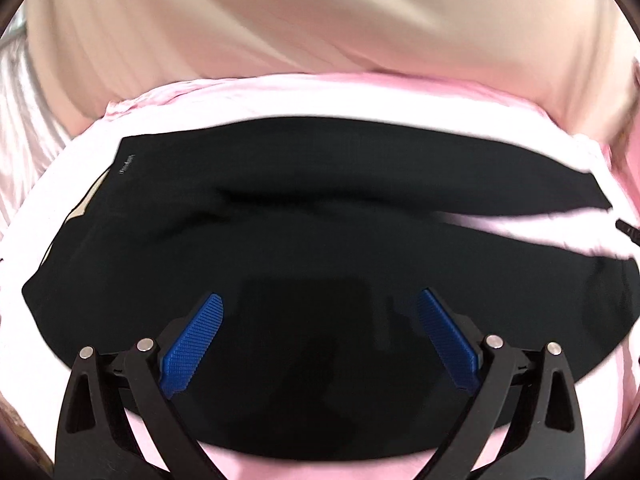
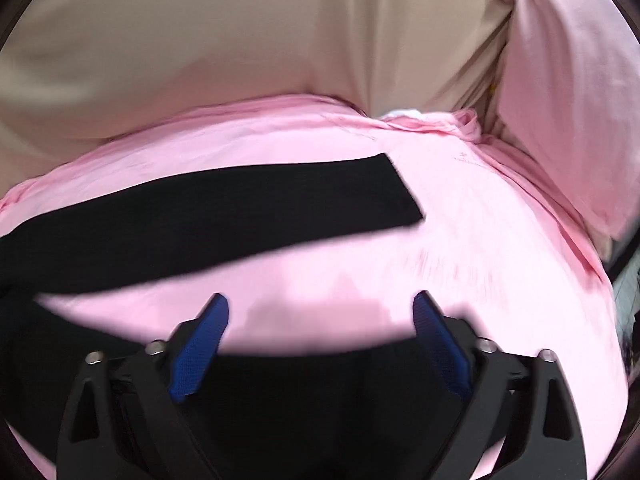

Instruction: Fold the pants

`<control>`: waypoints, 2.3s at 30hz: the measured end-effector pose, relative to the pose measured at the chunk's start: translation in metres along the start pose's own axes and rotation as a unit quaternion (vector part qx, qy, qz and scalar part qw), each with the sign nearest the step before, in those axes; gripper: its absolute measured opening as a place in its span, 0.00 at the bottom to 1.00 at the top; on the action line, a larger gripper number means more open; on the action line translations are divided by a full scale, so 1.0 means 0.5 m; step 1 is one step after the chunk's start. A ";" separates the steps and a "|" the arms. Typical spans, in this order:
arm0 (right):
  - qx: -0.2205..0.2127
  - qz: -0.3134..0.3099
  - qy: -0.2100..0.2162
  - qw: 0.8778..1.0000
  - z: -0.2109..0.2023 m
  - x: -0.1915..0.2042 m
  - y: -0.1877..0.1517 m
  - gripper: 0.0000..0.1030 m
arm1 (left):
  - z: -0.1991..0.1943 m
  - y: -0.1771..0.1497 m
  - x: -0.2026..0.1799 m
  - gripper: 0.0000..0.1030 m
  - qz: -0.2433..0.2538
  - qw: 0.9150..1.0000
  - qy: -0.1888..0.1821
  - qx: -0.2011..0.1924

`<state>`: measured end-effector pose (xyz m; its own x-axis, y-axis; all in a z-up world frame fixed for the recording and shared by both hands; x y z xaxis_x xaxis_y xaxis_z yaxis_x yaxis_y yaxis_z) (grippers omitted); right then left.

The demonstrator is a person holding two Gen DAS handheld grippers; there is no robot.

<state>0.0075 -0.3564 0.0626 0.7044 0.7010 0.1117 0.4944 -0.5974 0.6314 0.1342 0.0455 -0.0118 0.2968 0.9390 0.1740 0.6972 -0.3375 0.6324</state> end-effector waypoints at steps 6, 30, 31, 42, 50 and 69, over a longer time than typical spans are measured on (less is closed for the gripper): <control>0.047 0.027 0.007 0.998 0.188 -0.052 0.163 0.38 | 0.069 0.074 0.224 0.94 -0.045 0.998 0.053 0.001; 0.037 0.002 0.042 0.998 0.257 0.006 0.191 0.12 | 0.383 0.181 0.655 0.16 -0.187 0.979 0.000 0.082; 0.030 0.000 0.045 0.999 0.245 0.006 0.189 0.11 | 0.379 0.181 0.662 0.15 -0.200 0.976 -0.014 0.082; -0.098 -0.031 0.151 0.983 -0.086 -0.075 0.127 0.09 | 0.032 0.125 0.669 0.09 -0.184 0.975 -0.069 -0.102; -0.046 -0.077 0.092 0.992 -0.139 -0.208 -0.080 0.11 | -0.087 -0.119 0.621 0.19 -0.180 0.980 -0.050 -0.066; -0.065 0.031 0.109 0.991 -0.246 -0.262 -0.224 0.43 | 0.026 -0.168 0.571 0.17 -0.367 0.917 -0.157 -0.003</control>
<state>-0.2027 -0.3332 0.0715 0.5984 0.7398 0.3076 0.3735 -0.5973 0.7098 0.1689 0.3410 -0.0249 -0.0768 0.8472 -0.5257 0.7810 0.3789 0.4964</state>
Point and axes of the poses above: each gripper's, at about its wrist camera, not at the fingertips, and z roughly the way its jaws point, x to its left, y to its top, the point moved 1 cm from there along z, roughly the way its jaws point, and after that the axes turned 15 degrees about z, right-handed, at the moved point
